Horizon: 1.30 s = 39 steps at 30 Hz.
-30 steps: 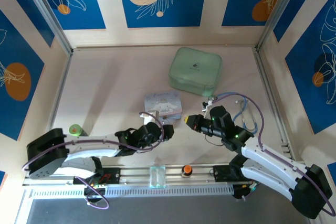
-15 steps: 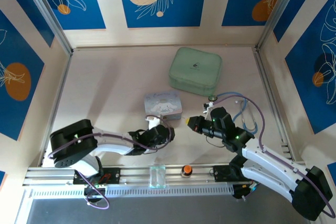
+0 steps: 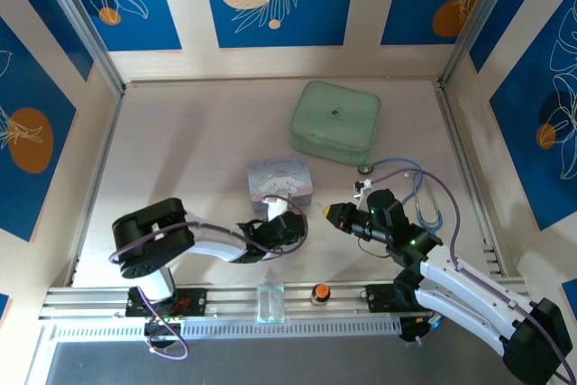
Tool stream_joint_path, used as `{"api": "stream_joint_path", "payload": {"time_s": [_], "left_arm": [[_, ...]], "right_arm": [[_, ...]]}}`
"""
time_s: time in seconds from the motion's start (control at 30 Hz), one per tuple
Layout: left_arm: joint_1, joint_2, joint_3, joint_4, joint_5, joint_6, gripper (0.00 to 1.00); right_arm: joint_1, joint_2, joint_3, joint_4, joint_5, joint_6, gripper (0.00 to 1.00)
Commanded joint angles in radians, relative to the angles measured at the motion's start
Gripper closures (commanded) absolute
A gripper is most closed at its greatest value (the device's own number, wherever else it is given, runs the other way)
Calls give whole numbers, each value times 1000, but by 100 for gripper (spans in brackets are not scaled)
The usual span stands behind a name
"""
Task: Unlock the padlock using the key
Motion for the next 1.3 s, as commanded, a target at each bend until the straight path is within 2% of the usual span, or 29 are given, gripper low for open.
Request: {"api": "stream_joint_path", "payload": {"time_s": [0.0,0.03,0.13,0.27,0.47,0.67,0.73,0.97,1.1,1.27], "left_arm": [[9,63,-4,-10,46,-10,63],[11,64,-14,11,50,-10,71],[14,53,-25,29,54,-7,85],[18,30,-20,19,61,-8,87],[38,-41,-48,79,97,-80,93],[51,-109,-103,179,75,-201,100],[51,-111,-123,248,65,-244,100],[51,-110,-160,335,13,-358,100],[52,-118,-183,374,3,-398,100],[51,-140,-183,358,-1,-406,100]], "right_arm": [[-2,-8,-30,-6,-4,24,100],[-2,-8,-35,3,-6,29,100],[6,5,-48,36,-12,47,100],[4,65,-80,158,-62,102,100],[12,176,-104,244,-87,150,100],[82,188,-128,265,-2,226,100],[127,199,-140,290,50,277,100],[269,288,-144,400,238,449,100],[280,352,-146,490,240,479,100],[288,422,-111,514,222,468,100]]}}
